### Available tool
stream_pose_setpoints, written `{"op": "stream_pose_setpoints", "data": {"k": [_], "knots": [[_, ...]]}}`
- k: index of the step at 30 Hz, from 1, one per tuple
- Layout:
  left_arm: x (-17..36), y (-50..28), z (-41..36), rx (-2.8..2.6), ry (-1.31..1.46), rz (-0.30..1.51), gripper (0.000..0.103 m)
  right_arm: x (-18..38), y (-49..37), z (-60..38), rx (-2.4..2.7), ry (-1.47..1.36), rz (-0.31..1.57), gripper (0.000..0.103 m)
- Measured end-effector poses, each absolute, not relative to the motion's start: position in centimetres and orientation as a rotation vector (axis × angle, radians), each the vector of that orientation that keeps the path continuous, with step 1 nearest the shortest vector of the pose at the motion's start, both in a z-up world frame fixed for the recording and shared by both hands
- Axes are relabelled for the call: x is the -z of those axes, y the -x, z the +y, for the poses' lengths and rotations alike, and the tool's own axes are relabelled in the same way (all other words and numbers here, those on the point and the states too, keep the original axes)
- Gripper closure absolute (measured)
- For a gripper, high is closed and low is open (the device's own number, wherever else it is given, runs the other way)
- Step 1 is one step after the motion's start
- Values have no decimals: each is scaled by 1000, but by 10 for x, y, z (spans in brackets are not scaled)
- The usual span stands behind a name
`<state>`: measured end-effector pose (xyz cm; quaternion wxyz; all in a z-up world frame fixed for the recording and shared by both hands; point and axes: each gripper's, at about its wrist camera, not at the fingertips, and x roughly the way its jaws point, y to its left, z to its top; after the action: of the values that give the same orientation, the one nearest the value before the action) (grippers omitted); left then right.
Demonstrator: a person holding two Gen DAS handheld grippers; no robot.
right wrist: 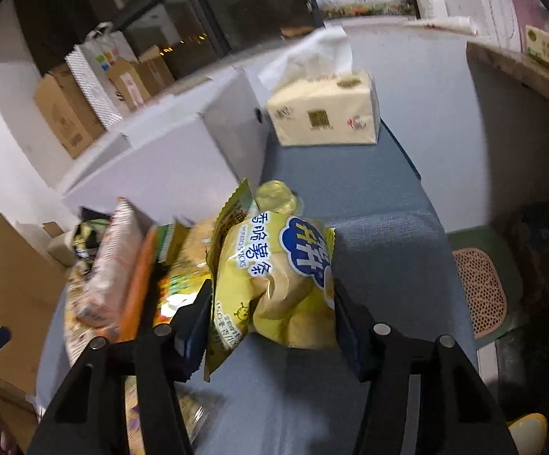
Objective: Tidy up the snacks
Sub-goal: 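Grasp the yellow chip bag with the right gripper and lift it, then grasp a dark snack packet with the left gripper while the right gripper holds the chip bag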
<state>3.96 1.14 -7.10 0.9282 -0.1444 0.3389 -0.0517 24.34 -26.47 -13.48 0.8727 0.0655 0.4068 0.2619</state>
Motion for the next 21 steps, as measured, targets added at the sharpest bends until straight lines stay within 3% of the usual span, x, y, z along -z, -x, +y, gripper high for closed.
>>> {"op": "stream_pose_setpoints", "data": {"k": [12,21], "knots": [[73,-77,30,90,278,695,0,71,-144,-303,-623,-218,639,42],[86,-152,68,38,263,744,0,64,-102,-300,-641,-174,616,42]]}}
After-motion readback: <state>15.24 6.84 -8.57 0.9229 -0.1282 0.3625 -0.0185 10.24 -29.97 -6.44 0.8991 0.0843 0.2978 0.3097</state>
